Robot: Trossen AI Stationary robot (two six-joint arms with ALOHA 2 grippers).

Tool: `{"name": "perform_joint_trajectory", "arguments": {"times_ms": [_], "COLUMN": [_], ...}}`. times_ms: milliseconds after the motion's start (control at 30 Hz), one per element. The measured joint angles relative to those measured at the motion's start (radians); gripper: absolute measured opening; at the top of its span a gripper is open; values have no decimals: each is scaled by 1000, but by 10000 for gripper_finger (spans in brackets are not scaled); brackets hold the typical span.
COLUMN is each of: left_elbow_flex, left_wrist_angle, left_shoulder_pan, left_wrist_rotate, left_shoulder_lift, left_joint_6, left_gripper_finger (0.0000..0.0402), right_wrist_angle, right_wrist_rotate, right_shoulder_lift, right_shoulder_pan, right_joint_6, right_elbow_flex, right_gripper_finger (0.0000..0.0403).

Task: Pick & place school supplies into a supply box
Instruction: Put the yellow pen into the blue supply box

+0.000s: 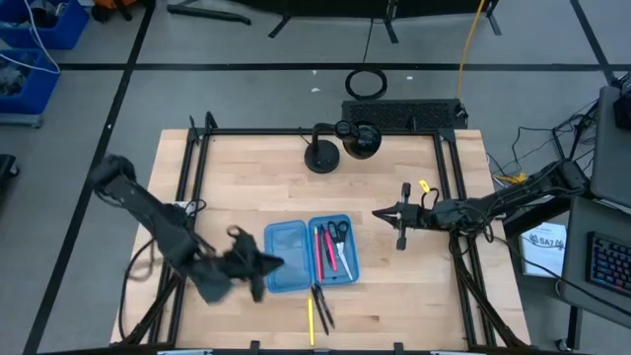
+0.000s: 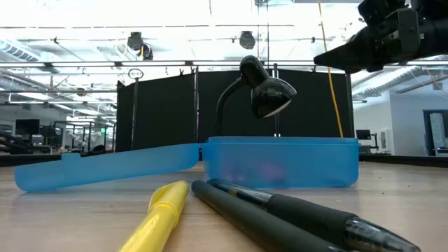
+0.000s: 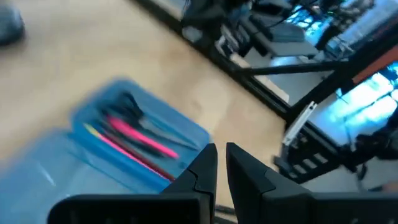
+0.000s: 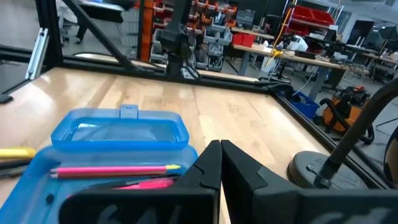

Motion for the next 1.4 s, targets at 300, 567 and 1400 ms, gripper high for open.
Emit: {"name": "perform_joint_trajectory", "arguments": {"times_ms": [300,567,1400], "left_elbow_flex": [552,1014,1106], "left_wrist_angle": [-182,-724,-813], "left_shoulder_pan": [19,49,54], "left_wrist_rotate": [74,262,586], "left_shoulder_lift": [497,843,1022], "left_joint_6": [-288,-671,-859], "left_gripper_finger": [37,37,49], "right_wrist_angle": [-3,7,-74], "right_wrist_rotate": [-13,-274,-411], "right_shoulder_lift": [-1,-11,-61], "right_shoulder_pan": [2,2,2], "right_joint_6": [7,76,69], "right_elbow_flex": [0,0,0], "right_gripper_finger": [0,0,0]}}
